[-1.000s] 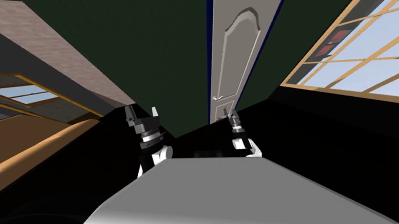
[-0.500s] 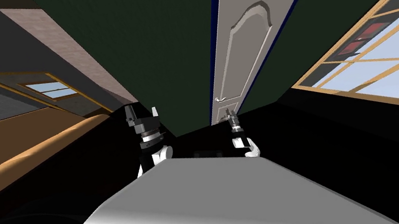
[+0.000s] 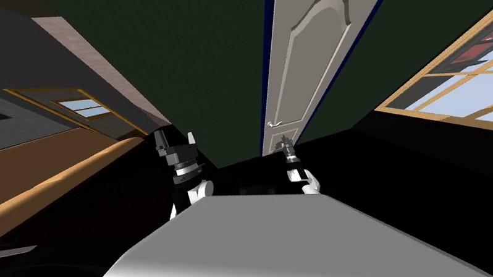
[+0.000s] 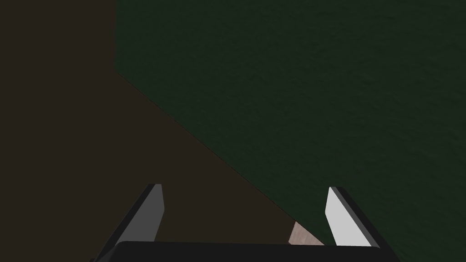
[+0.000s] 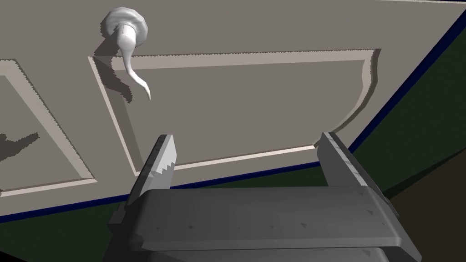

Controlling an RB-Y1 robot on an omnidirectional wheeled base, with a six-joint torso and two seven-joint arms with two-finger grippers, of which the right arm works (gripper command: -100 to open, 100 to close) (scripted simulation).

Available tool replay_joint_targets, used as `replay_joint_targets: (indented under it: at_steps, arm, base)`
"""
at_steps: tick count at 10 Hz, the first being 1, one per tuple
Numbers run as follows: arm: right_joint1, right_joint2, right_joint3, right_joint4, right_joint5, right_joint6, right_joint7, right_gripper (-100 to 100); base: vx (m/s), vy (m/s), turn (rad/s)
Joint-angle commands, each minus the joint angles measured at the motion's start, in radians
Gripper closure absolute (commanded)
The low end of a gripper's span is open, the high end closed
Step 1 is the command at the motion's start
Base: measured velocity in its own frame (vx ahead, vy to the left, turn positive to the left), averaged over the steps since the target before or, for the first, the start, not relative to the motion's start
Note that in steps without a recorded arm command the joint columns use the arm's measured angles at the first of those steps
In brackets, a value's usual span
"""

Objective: Pull the door open

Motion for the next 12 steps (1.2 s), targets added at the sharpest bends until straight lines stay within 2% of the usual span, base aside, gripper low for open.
replay_joint_targets:
  at_steps: [1, 4, 5, 7, 8, 12]
  arm:
    - [-0.023, -0.005, -0.003, 0.050, -0.003, -0.010, 0.001, -100]
    - [-0.067, -0.019, -0.010, 0.141, -0.010, -0.025, 0.000, -100]
    - [-0.067, -0.019, -0.010, 0.146, -0.010, -0.025, 0.000, -100]
    - [-0.097, -0.028, -0.014, 0.204, -0.015, -0.035, -0.001, -100]
    - [-0.097, -0.028, -0.014, 0.208, -0.015, -0.035, -0.001, -100]
    - [-0.153, -0.044, -0.023, 0.326, -0.023, -0.053, -0.003, -100]
  base:
    - [0.051, -0.075, 0.135]
    - [0.063, -0.086, 0.146]
    - [0.040, -0.076, 0.032]
    - [0.041, -0.065, 0.104]
    - [0.033, -0.056, 0.056]
    - [0.039, -0.083, 0.121]
